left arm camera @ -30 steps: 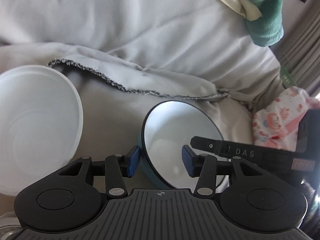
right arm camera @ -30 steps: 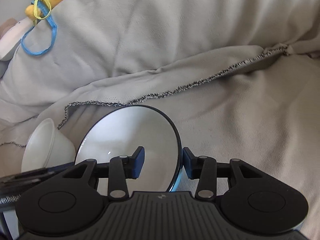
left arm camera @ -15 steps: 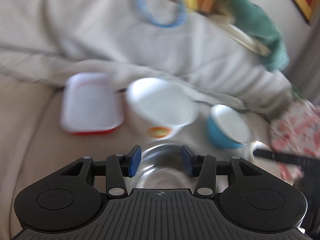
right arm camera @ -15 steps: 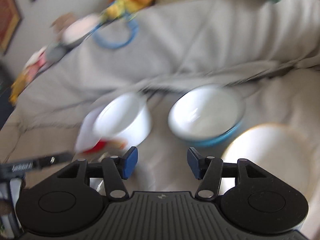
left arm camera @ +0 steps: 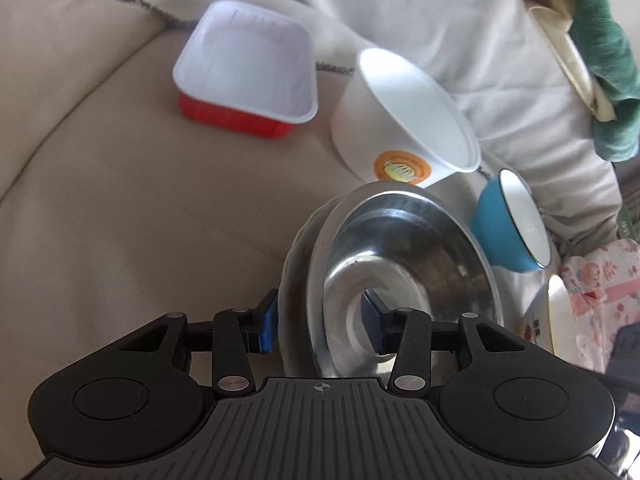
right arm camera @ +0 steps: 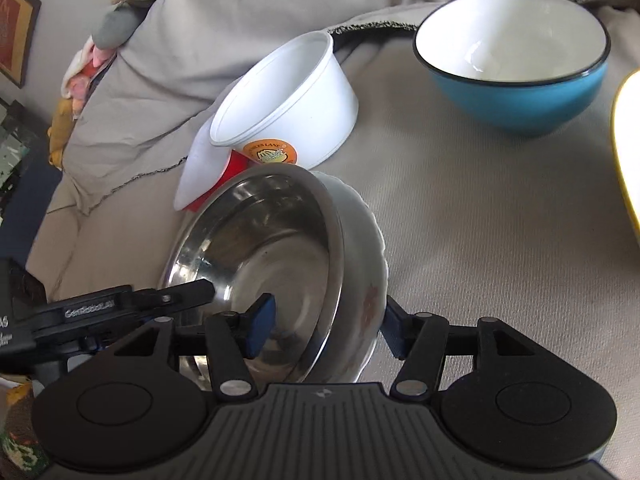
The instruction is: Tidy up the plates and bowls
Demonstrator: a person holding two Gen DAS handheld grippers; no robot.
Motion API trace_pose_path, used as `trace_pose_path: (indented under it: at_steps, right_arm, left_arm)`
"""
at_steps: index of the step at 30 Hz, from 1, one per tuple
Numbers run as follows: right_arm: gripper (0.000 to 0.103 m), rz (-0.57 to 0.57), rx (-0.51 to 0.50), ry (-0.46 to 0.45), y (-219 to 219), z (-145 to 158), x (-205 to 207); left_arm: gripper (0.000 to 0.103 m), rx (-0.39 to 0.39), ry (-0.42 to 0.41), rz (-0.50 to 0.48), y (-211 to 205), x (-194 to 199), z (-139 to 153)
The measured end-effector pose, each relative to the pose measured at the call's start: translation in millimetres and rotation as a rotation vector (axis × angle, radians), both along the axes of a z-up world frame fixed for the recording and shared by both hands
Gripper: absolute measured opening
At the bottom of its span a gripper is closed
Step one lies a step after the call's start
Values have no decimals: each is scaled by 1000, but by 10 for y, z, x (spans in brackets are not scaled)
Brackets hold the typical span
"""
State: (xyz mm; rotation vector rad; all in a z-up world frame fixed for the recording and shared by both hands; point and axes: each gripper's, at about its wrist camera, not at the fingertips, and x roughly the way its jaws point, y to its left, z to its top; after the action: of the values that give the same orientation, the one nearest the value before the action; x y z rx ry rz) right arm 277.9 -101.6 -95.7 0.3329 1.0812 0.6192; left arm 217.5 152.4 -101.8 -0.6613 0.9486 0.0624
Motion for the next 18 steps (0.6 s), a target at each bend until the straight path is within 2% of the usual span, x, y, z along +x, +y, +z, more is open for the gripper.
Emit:
trace_pose_path:
  at_steps: [3,9,10,14,15,17,18]
  right_arm:
    - [57,8,-10,-13,38,6,7]
    - [57,-18,-35,-41,63,24,46]
    - [57,-19,-53,-72,47,63,16]
    - [58,-48,-131,-294,-285,398,-227]
    - [59,-69,-142,-333,-416,471,-279]
    - [66,-148,-200,-416,-726,585,-362]
    - [68,-202,-246,-462,-889,619,-390]
  left_arm:
    - [51,38,11,-16,-53,94,35]
    - [50,83,6,-20,-105,200,73]
    - [50,119,-15,-16,-137,174,122]
    - [49,351,-98,37,-330,9,450]
    - [49,377,-122,62,-387,-27,533]
    - [49,355,-193,50,-552,-34,670]
    - [49,305,-223,7,-666,2,711]
